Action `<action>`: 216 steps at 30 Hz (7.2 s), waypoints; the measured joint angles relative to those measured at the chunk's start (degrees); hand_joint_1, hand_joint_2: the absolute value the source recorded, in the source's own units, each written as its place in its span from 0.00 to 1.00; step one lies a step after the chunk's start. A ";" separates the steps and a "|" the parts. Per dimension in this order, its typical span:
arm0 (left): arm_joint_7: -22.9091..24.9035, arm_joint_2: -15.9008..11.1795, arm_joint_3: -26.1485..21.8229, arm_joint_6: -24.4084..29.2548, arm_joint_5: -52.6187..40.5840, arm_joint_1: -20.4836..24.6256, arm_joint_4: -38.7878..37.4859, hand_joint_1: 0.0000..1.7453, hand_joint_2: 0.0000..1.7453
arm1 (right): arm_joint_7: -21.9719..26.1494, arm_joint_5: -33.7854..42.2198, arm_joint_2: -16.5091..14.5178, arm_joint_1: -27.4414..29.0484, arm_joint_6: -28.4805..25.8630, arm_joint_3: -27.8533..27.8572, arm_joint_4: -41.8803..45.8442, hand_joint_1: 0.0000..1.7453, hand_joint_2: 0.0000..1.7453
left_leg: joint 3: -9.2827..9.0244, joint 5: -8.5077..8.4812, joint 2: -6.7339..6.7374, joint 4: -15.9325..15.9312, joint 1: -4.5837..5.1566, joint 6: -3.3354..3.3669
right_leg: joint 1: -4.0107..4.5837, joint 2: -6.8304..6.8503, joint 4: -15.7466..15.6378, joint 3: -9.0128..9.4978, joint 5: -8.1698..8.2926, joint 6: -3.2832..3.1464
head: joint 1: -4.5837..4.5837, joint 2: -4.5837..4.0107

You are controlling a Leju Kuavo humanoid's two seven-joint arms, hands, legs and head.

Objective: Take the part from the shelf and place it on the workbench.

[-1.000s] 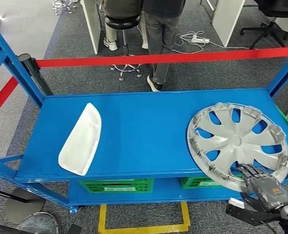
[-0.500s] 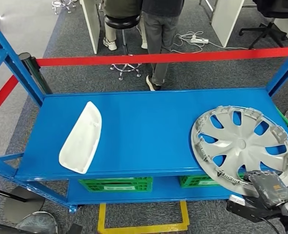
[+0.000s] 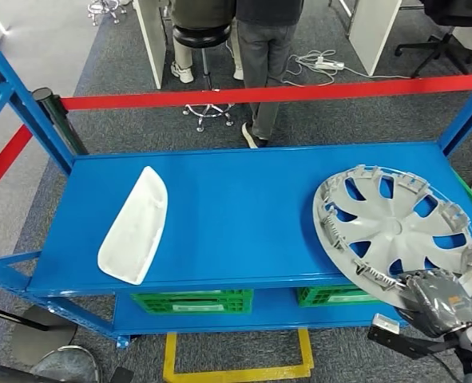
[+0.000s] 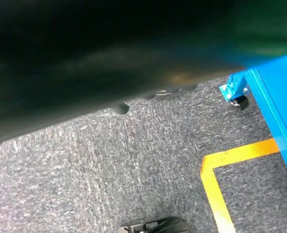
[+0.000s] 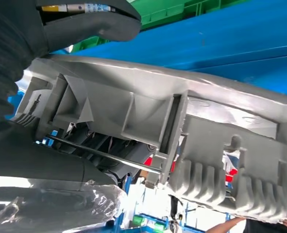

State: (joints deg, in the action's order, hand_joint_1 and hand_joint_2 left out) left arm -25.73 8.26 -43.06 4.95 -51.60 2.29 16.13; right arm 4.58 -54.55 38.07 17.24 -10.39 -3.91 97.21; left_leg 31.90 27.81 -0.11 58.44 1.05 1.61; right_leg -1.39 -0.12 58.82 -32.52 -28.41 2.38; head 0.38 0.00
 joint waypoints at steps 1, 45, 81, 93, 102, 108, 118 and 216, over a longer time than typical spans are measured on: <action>0.00 -0.02 0.00 0.01 0.00 -0.03 0.00 0.00 0.00 | 0.03 -0.03 -0.14 0.01 -0.02 0.00 0.22 1.00 1.00 | 0.02 0.04 0.00 -0.03 -0.06 -0.22 | 0.00 0.04 0.00 -0.03 0.07 -0.33 | 0.03 0.00; -1.37 0.85 0.45 0.40 -1.23 0.50 -0.35 0.00 0.00 | 13.74 3.54 -19.08 -15.42 -22.93 -15.99 20.93 1.00 1.00 | 3.11 -0.69 -0.17 4.36 -0.44 -0.22 | 0.48 -0.13 0.22 -0.39 0.25 -1.84 | -0.17 0.00; -0.82 0.80 4.75 2.09 -1.78 1.56 -0.92 0.00 1.00 | 5.15 -6.91 -24.58 -24.46 -26.07 -31.89 9.53 1.00 1.00 | 1.52 -1.52 -0.15 -0.44 -1.03 -0.14 | 0.64 -0.07 0.33 -1.16 0.20 -0.46 | -0.07 0.00; -0.86 0.94 5.40 3.45 0.31 0.76 -1.01 0.00 1.00 | 8.00 -17.78 -26.34 -17.87 -28.50 -22.65 17.96 1.00 1.00 | 1.86 -1.45 -0.21 0.09 -0.34 -0.03 | 0.80 -0.01 -0.08 -0.58 0.36 -0.83 | -0.34 0.00; -1.01 1.04 5.38 3.73 1.09 0.08 -1.17 0.00 1.00 | 11.16 -20.06 -29.77 -15.24 -28.51 -18.45 24.12 1.00 1.00 | 7.13 7.04 -0.13 15.10 -1.24 -2.26 | 0.58 0.27 -0.54 -0.85 1.32 -2.52 | -0.03 0.00; -1.01 1.04 5.38 3.79 1.15 0.29 -1.22 0.00 1.00 | 11.33 -19.42 -30.46 -14.78 -28.51 -17.73 24.69 1.00 1.00 | -1.39 1.06 -0.21 -0.13 -1.14 -1.35 | 0.79 0.16 -0.35 -1.46 2.13 -1.44 | -0.10 0.00; -0.84 1.22 5.38 3.87 1.19 0.23 -1.22 0.00 1.00 | 10.39 -19.03 -30.62 -14.33 -28.49 -17.65 24.35 1.00 1.00 | 1.37 -1.89 0.35 -0.86 -0.56 1.09 | 0.45 0.19 14.25 -5.98 -6.81 0.30 | -0.49 0.00; -0.29 0.74 5.57 4.67 2.21 -0.31 -1.40 0.00 1.00 | 11.36 -7.80 -32.51 -10.58 -28.49 -11.93 23.50 1.00 1.00 | 3.76 -5.44 0.60 -2.02 0.05 -0.31 | 0.57 0.06 -3.33 6.70 -2.83 0.25 | -0.05 0.00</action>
State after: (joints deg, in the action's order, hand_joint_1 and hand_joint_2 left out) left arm -26.02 9.00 -37.49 9.62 -49.39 1.98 14.73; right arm 15.94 -62.35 5.56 6.66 -38.88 -15.84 120.71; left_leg 35.66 22.37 0.49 56.41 1.10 1.30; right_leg -0.82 -0.06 55.49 -25.82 -31.24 2.63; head 0.33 0.00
